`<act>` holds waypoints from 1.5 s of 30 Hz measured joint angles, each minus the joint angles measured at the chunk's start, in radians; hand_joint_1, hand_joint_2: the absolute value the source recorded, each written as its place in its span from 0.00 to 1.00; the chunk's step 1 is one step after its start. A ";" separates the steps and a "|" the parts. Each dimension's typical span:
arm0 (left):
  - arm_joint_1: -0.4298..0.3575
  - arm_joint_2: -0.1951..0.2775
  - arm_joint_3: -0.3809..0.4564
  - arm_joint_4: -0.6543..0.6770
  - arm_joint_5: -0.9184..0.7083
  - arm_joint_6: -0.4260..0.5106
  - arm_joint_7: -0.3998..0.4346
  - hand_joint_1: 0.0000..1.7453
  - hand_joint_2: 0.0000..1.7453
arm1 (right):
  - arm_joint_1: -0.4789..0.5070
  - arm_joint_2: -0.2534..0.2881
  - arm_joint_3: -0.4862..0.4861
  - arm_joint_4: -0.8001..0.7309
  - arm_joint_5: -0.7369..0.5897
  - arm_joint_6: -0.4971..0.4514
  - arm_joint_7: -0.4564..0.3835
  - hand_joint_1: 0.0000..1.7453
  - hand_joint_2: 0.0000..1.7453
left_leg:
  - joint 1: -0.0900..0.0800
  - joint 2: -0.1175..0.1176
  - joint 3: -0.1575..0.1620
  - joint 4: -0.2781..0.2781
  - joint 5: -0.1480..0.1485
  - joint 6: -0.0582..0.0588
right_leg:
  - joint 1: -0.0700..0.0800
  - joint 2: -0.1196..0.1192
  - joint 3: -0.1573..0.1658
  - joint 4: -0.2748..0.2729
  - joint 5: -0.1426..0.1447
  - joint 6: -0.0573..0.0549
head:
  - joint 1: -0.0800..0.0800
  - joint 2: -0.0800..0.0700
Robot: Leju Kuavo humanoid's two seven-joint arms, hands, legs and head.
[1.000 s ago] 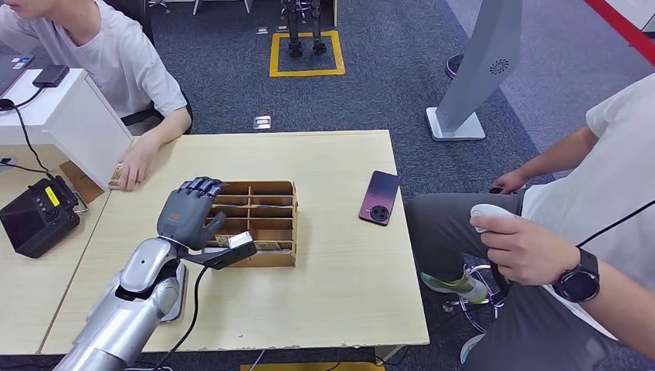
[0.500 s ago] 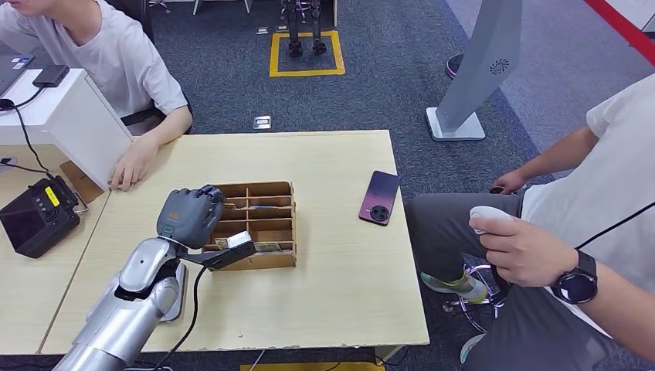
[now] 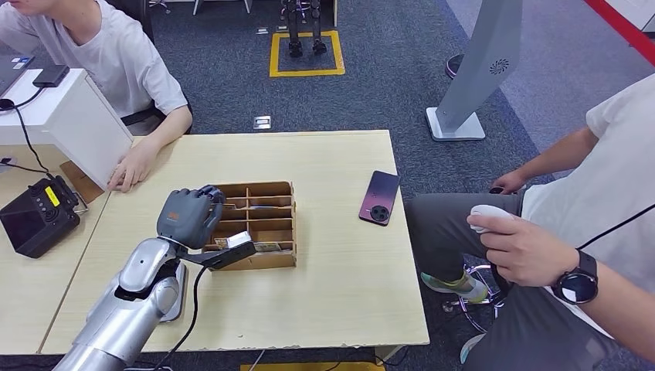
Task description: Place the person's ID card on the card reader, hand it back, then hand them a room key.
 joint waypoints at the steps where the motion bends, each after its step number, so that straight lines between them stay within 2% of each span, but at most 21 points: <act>1: 0.001 0.000 0.000 0.000 0.000 0.000 0.000 0.00 1.00 | 0.000 0.000 0.000 0.000 0.000 0.000 0.000 0.00 1.00 | 0.000 0.000 0.000 0.000 0.000 0.000 | 0.000 0.000 0.000 0.000 0.000 0.000 | 0.000 0.000; 45: 0.000 -0.002 0.000 0.017 0.022 -0.006 -0.009 0.00 1.00 | -0.005 0.001 0.013 0.000 0.000 0.000 0.006 0.00 1.00 | 0.000 0.000 0.000 0.000 0.000 0.000 | 0.000 0.000 0.000 0.000 0.000 0.000 | 0.000 0.000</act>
